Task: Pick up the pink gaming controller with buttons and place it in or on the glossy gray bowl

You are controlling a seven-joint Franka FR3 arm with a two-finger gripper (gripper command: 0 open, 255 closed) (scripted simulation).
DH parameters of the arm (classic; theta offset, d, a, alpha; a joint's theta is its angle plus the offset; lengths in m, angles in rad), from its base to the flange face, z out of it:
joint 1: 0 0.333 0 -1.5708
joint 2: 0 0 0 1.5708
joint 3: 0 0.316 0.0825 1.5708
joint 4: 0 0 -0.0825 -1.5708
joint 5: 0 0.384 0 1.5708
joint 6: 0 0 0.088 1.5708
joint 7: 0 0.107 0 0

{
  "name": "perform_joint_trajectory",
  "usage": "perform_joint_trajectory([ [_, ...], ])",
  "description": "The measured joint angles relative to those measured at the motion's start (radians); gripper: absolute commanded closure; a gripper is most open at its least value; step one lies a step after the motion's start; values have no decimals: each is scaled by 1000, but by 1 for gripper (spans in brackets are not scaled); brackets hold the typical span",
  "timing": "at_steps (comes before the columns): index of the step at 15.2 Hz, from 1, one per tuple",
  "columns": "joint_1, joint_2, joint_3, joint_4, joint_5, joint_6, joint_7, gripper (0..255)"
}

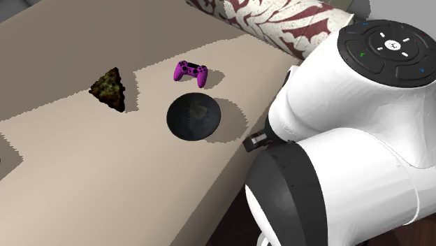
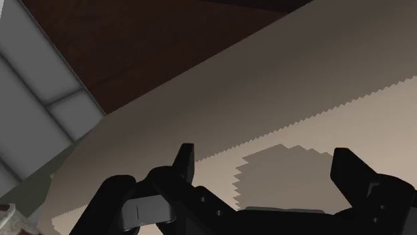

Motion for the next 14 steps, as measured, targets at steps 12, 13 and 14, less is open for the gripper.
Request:
perform_joint_trajectory([
  [12,23,381,12,237,54,136,9,0],
  [13,25,418,12,265,59,146,6,0],
  [14,28,465,15,300,64,156,10,0],
])
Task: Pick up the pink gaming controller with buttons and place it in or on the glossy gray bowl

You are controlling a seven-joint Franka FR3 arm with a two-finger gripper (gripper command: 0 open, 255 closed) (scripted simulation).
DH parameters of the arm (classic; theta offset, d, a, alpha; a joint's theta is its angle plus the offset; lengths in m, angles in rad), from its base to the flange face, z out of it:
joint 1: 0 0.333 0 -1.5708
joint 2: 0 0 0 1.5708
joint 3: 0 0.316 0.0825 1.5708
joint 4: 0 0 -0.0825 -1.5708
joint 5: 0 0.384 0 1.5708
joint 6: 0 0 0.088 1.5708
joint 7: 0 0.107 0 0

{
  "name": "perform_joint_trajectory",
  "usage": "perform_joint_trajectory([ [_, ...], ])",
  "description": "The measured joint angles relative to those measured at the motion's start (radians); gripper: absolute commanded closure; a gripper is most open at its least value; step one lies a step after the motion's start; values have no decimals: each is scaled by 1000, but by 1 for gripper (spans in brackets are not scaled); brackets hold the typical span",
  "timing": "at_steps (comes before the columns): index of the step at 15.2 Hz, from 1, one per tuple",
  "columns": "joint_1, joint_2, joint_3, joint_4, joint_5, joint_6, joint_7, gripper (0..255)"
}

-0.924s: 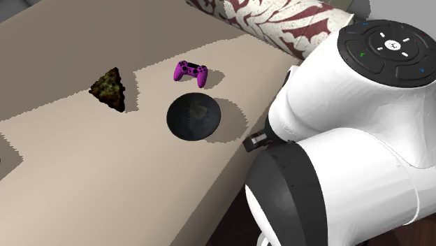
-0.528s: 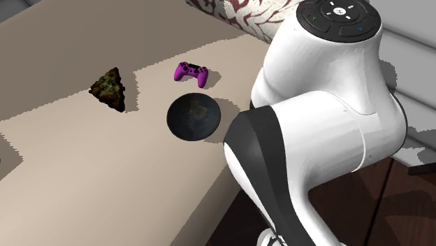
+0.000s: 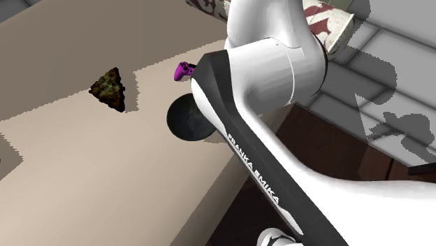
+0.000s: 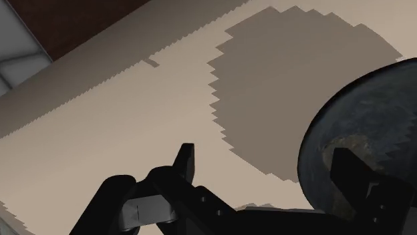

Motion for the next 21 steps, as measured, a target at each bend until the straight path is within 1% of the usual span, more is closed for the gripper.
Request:
perform_joint_trajectory([
  [7,15,273,11,260,31,9,1,0],
  [10,24,397,20,395,41,-3,8,0],
  [12,26,493,22,522,46,-35,6,0],
  [13,26,521,23,547,48,-33,5,0],
  [15,28,536,24,541,49,-13,5,0],
  [19,31,542,26,494,50,41,6,0],
  [21,31,547,26,488,50,53,5,0],
])
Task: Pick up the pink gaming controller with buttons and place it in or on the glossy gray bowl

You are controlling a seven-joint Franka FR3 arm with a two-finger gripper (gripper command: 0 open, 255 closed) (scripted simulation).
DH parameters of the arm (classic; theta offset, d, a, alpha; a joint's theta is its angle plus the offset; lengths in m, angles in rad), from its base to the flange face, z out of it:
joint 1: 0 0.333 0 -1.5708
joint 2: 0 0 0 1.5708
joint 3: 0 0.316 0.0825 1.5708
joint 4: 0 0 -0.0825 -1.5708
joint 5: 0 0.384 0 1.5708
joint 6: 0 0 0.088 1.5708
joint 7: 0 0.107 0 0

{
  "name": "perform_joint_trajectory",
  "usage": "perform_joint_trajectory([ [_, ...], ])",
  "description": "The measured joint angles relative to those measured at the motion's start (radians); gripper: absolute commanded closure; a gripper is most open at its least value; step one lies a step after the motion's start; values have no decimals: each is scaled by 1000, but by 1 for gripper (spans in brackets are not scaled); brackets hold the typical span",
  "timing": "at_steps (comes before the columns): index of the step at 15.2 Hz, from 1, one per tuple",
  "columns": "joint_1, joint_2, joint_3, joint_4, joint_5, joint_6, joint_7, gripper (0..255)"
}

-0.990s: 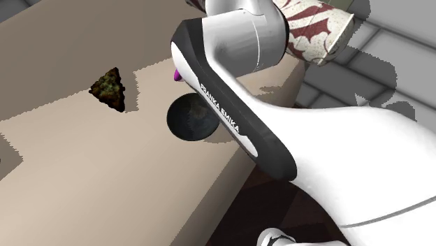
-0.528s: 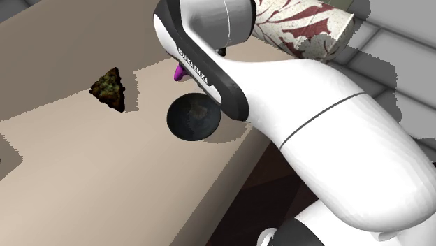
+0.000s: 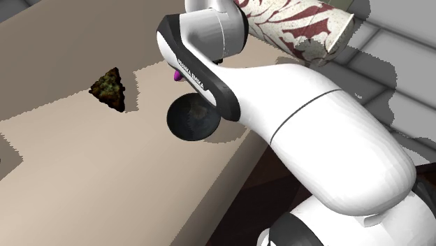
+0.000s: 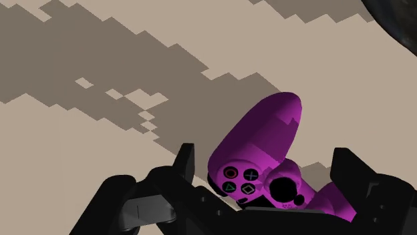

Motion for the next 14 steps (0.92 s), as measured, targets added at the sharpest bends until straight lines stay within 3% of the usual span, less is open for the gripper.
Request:
perform_joint_trajectory([
  [6,0,0,0,-5,0,5,0,0],
  [7,0,0,0,-5,0,5,0,255],
  [14,0,-1,1,-5,1,5,0,255],
])
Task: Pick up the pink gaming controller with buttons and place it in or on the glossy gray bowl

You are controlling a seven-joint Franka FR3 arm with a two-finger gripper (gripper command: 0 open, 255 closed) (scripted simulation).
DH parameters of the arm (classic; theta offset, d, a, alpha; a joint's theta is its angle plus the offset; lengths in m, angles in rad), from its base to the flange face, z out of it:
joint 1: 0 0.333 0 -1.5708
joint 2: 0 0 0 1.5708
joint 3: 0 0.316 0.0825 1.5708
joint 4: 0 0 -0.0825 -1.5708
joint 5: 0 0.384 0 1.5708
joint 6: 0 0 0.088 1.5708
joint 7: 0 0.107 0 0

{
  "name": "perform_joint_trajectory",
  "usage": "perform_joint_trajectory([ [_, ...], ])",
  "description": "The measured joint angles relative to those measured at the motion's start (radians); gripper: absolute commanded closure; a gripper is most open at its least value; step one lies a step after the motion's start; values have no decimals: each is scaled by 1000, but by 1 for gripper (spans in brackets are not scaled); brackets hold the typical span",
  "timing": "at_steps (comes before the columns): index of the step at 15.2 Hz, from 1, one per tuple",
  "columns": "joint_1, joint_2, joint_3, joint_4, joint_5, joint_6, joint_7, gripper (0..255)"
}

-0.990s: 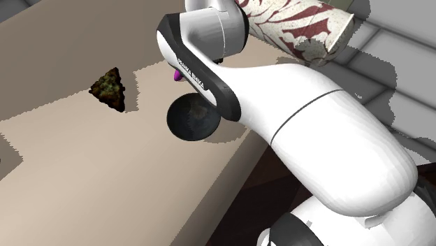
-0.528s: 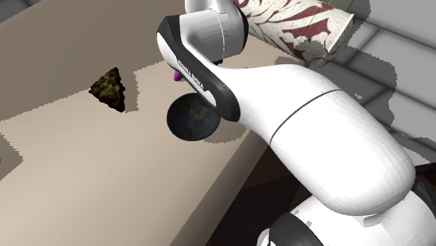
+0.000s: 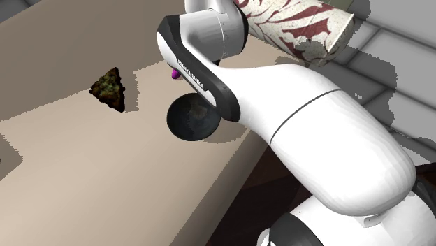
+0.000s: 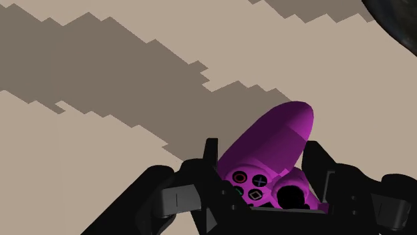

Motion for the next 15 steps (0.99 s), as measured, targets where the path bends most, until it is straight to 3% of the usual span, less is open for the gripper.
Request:
perform_joint_trajectory([
  [5,0,2,0,15,-1,-15,2,255],
  [15,2,21,0,176,-5,-156,14,255],
])
